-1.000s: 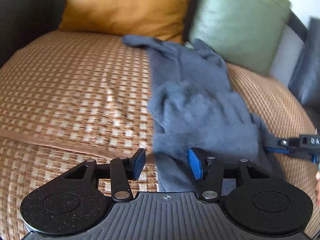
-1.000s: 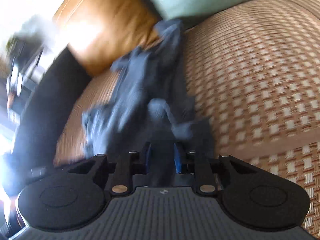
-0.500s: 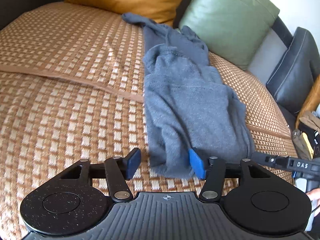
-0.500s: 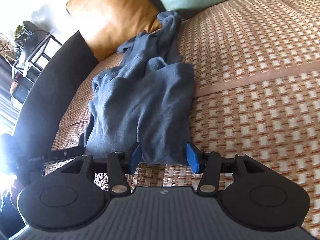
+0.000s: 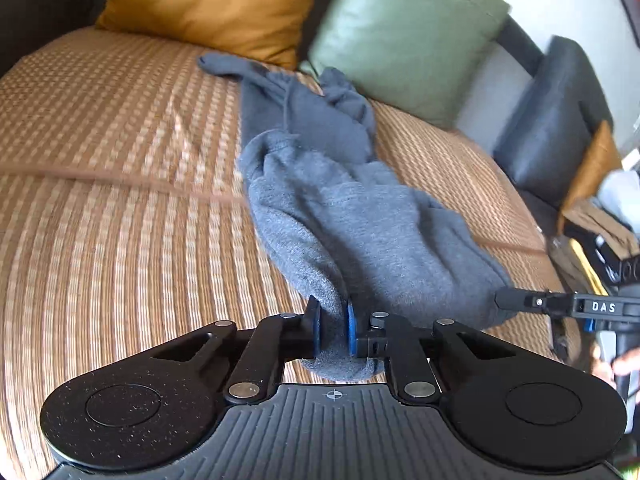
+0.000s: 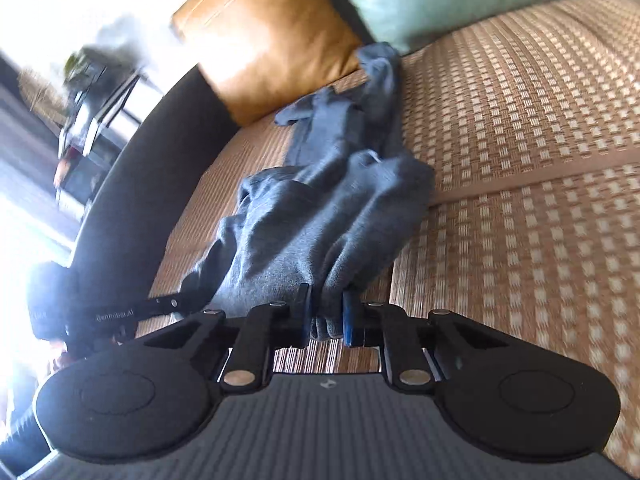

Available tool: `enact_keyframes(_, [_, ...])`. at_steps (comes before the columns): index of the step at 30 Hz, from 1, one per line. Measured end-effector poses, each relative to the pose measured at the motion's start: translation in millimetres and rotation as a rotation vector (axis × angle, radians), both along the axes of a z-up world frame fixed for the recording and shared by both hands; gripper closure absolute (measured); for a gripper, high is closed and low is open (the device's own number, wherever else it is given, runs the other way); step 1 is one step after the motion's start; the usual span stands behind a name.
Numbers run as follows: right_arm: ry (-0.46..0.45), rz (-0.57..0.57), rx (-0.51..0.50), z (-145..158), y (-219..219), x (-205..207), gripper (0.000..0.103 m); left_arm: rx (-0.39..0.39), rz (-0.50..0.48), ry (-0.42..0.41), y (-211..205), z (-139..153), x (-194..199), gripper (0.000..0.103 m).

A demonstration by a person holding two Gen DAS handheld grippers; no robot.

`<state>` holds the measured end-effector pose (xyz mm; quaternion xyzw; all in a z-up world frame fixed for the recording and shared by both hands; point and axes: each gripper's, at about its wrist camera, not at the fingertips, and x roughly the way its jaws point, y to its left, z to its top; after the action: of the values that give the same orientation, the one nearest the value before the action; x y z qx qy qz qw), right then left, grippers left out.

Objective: Fold clothes

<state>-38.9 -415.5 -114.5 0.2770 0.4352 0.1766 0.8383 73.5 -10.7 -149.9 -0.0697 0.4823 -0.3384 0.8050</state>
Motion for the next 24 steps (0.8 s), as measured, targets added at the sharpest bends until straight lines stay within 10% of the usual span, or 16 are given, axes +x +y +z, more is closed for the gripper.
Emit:
enact_keyframes(8, [0.186,0.029,-0.045,-52,9,-82,0.080,0.043,-0.018,0.103,18,-63,-75,0.083])
enact_keyframes(10, [0.186,0.011,-0.031,-50,6,-87,0.075,0.018,-0.003,0.123,26,-56,-71,0.065])
enact_keyframes(13, [0.100,0.002,-0.068,-15,-3,-81,0.074,-0.013,0.044,0.044,43,-25,-53,0.062])
enact_keyframes(18, [-0.111,0.059,-0.140,57,-4,-24,0.063,-0.059,0.157,-0.065,55,12,3,0.053])
enact_keyframes(24, [-0.156,0.147,-0.138,70,24,110,0.058,-0.039,0.261,-0.106,18,6,77,0.049])
